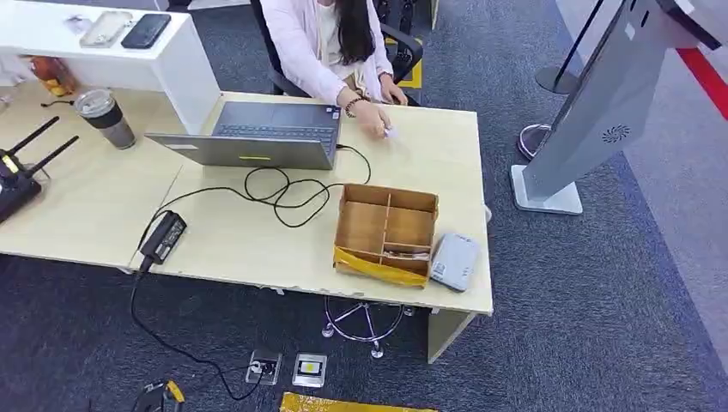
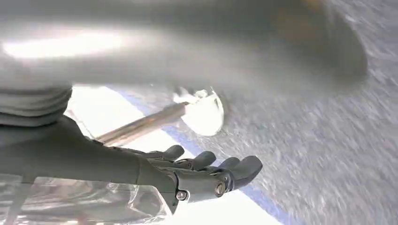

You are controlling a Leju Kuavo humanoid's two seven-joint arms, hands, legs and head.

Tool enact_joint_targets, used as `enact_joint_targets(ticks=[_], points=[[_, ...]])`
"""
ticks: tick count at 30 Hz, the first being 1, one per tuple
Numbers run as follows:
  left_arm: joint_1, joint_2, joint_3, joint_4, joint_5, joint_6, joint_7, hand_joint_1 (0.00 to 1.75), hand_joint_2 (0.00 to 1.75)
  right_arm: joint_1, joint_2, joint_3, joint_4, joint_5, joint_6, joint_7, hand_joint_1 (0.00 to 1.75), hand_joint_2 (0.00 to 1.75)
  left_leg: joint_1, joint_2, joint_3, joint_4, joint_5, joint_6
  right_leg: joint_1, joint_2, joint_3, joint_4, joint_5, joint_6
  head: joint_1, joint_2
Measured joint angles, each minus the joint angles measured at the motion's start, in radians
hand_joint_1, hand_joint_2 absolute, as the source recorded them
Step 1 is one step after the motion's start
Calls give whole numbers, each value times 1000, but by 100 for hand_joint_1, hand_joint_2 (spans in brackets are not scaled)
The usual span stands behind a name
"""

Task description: Pass the card to the sensor for recognition and then transmit it.

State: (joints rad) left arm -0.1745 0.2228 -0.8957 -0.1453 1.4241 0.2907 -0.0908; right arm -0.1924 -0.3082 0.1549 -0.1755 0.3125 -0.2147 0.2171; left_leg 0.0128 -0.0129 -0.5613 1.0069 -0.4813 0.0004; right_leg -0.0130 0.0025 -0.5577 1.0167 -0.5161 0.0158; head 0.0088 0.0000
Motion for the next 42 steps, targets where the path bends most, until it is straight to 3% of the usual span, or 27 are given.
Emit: enact_joint_targets(ticks=[4,12,18,23,29,35,42], points=[[0,3,0,0,0,-16,-7,0,0,-76,-56,-28,0,-10,-8,-48,0,175,0,0,0,0,1,1,0,0,1,0,1,0,1,0],[-11,14,-2,0,-26,-69,-7,0,0,-300,-157,-45,-6,56,-7,-229,0,175,-1,-1,0,0,2,1,-1,0,0,1,2,1,0,0],[-24,29,-7,0,-34,-99,-7,0,0,-461,-185,-43,-32,139,45,-339,0,175,-1,-1,0,0,2,1,-1,0,0,2,2,1,0,0],[-23,36,-9,0,-18,-106,-22,0,0,-589,-149,-31,-64,229,74,-399,0,175,-1,-1,-1,0,3,-1,-1,0,0,5,2,1,0,0],[-32,36,-17,0,-37,-121,-37,0,0,-741,-44,4,-103,275,80,-445,0,175,0,-3,-1,0,5,-2,0,-2,-1,5,2,1,0,0],[-60,35,-35,0,-69,-122,-20,0,0,-815,63,31,-138,278,96,-505,0,175,1,-4,-1,0,5,-2,1,-2,-1,5,2,0,0,0],[-67,35,-40,0,-74,-122,-18,0,0,-820,81,37,-143,278,97,-512,0,175,1,-4,-1,0,5,-2,1,-3,-1,5,2,0,1,0]])
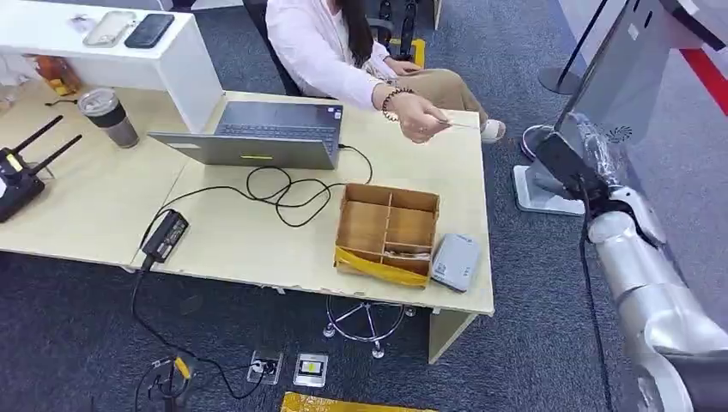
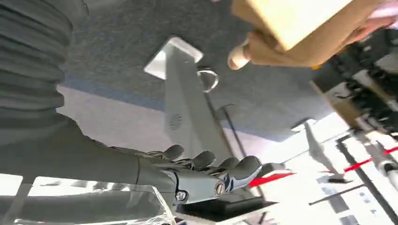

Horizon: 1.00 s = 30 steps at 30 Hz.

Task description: Pass the card to the sensor for recognition and then transmit it.

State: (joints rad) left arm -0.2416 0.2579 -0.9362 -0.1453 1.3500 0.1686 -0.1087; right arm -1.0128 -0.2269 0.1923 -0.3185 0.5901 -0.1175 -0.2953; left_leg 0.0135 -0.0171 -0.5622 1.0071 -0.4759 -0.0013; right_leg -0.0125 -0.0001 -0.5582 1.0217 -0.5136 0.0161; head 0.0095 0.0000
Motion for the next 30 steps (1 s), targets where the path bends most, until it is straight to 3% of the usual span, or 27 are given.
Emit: enact_joint_targets(ticks=[4,6,15,23,24,30], points=[[-1,0,-2,0,-2,0,0,0,0,-1,6,2,-2,0,-1,-1,0,175,0,0,0,0,0,0,0,0,0,0,0,0,0,0],[-40,-1,-40,0,-26,-14,31,0,0,-3,140,45,-55,-22,-11,-15,0,175,0,0,0,0,0,0,0,1,-1,0,0,0,0,0],[-52,-2,-51,0,-26,-14,36,0,0,-2,180,80,-92,-35,-1,-27,0,175,0,1,0,0,0,0,0,1,-1,0,0,0,0,0],[-57,-5,-63,0,-23,5,76,0,0,1,190,95,-103,-39,-6,-36,0,175,0,1,0,0,0,0,0,1,-1,0,0,0,0,0],[-57,-6,-64,0,-23,7,78,0,0,2,191,98,-103,-39,-10,-37,175,175,0,1,0,0,0,0,0,1,-1,0,0,0,0,0],[-57,-7,-64,0,-15,26,90,0,0,7,199,114,-103,-58,-23,-42,175,175,0,1,0,0,0,0,0,1,-1,0,0,0,0,0]])
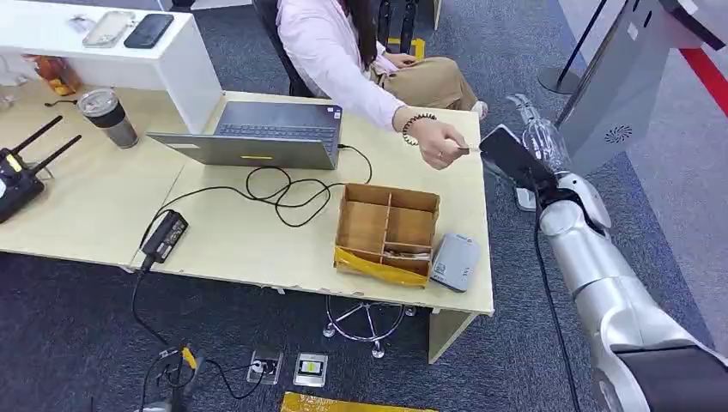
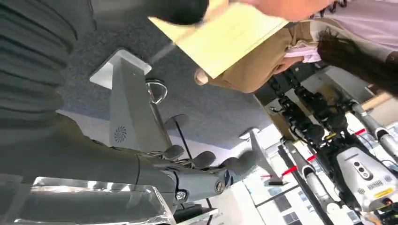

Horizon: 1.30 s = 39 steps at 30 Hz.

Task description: Pass the card to the sensor for recognition and then transmit it.

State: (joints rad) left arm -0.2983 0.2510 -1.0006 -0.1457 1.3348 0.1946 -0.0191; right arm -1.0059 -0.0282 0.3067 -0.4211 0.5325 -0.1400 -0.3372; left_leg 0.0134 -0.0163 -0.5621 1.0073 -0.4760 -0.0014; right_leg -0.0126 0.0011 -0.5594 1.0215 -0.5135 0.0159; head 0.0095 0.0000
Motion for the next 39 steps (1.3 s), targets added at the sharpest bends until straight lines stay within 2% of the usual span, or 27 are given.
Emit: enact_joint_targets(ticks=[13,20,31,39], points=[[1,0,-2,0,1,14,15,0,0,14,7,29,-10,-70,4,-1,175,175,0,0,0,0,0,0,0,0,0,0,0,0,0,0],[3,0,-3,0,-9,18,50,0,0,25,7,44,-19,-91,26,14,175,175,0,0,0,0,0,0,0,0,0,0,0,0,0,0],[13,0,-3,0,6,32,50,0,0,29,6,64,-35,-106,40,19,175,175,0,0,0,0,0,0,0,0,0,0,0,0,0,0],[15,-1,-3,0,24,28,27,0,0,46,-2,72,-33,-111,46,22,175,175,0,0,0,0,0,0,0,0,0,0,0,0,0,0]])
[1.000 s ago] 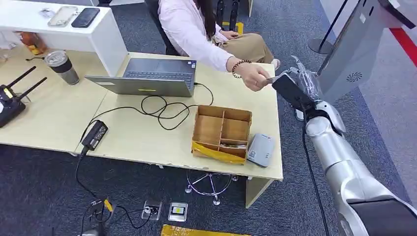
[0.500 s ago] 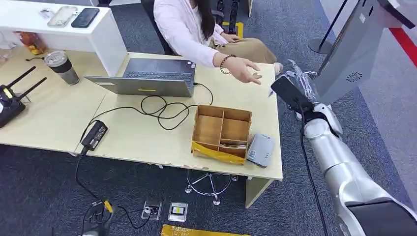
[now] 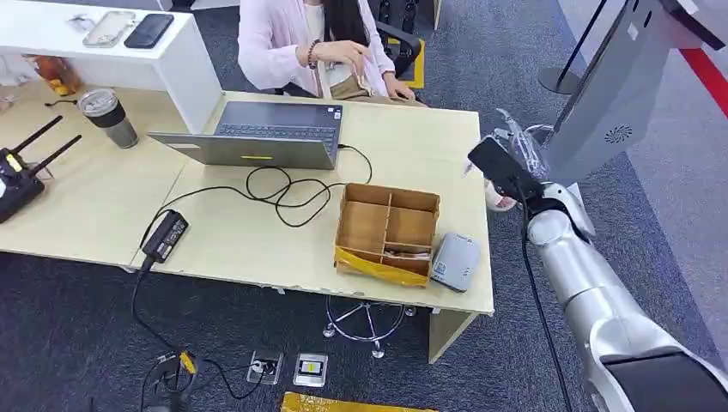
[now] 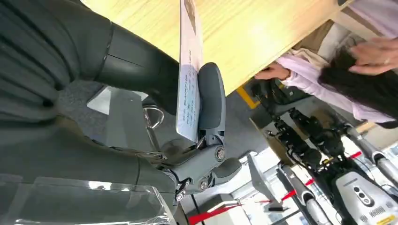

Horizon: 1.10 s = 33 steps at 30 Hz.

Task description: Pass the card to the sensor for recognition and then transmit it.

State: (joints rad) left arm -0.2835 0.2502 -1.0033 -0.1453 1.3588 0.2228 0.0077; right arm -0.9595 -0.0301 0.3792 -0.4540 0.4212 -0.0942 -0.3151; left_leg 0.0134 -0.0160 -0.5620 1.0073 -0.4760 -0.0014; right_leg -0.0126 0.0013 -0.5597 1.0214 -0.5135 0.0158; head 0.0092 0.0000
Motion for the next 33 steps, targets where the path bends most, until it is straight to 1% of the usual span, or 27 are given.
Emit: enact_joint_targets(ticks=[7,11,16,29,33], points=[[11,0,2,0,33,6,-9,0,0,36,-17,0,9,-19,4,-6,175,175,0,0,0,0,0,0,0,0,0,0,0,0,0,0],[18,0,3,0,44,24,-12,0,0,55,-26,0,21,-28,6,-3,175,175,0,0,0,0,0,0,0,0,0,0,0,0,0,0],[23,0,3,0,45,37,-13,0,0,77,-31,0,40,-45,38,-2,175,175,0,0,0,0,0,0,0,0,0,0,0,0,0,0],[22,0,3,0,29,35,-15,0,0,129,-41,0,79,-48,67,-5,175,175,0,0,0,0,0,0,0,0,-1,0,0,0,0,0],[20,0,3,0,24,17,-22,0,0,144,-41,5,90,-46,70,-5,175,175,0,0,0,0,0,0,0,0,-1,0,0,0,0,0]])
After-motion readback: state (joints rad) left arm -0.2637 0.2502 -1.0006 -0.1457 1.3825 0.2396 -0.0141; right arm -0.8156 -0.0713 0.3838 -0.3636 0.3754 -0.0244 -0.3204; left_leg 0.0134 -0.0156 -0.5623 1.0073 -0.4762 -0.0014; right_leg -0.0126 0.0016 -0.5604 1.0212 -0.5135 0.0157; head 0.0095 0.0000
